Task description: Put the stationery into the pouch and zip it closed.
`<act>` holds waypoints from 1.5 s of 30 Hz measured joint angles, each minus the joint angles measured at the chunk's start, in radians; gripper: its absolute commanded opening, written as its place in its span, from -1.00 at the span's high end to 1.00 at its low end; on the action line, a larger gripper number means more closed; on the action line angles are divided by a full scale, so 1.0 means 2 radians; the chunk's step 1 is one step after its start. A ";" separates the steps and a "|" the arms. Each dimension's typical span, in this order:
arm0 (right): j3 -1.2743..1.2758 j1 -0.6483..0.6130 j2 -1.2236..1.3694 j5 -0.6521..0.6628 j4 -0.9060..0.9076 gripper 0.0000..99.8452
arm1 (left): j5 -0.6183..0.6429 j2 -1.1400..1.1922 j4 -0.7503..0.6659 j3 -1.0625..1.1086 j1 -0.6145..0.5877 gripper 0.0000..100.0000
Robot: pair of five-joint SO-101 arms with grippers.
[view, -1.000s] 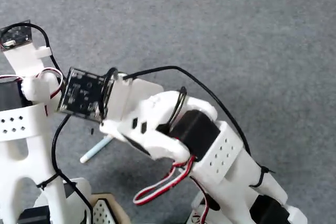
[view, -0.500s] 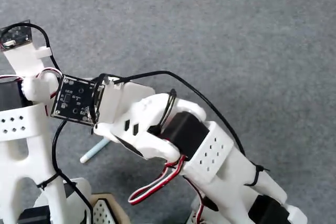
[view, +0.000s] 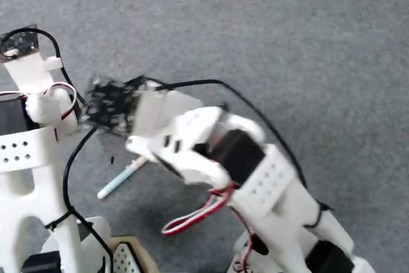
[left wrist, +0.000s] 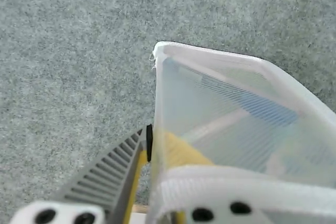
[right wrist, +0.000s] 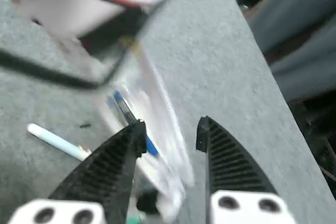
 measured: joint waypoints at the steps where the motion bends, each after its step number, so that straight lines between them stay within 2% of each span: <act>1: -0.003 0.011 -0.009 0.000 0.013 0.66 | 0.000 0.000 0.000 0.000 -0.002 0.95; 11: -0.004 0.154 -0.053 -0.022 0.100 0.65 | 0.000 0.000 0.000 0.000 -0.009 0.95; 21: 0.143 0.260 -0.055 -0.098 0.067 0.65 | 0.000 0.000 0.000 0.000 -0.009 0.95; 25: 0.151 0.301 -0.023 -0.145 0.054 0.65 | 0.000 0.000 0.000 0.000 -0.009 0.95; 30: 0.139 0.331 0.077 -0.216 0.077 0.65 | 0.000 0.000 0.000 0.000 -0.009 0.95; 38: 0.028 0.334 0.245 -0.294 0.166 0.65 | 0.000 0.000 0.000 0.000 -0.009 0.95; 45: 0.010 0.354 0.289 -0.363 0.215 0.65 | 0.000 0.000 0.000 0.000 -0.009 0.95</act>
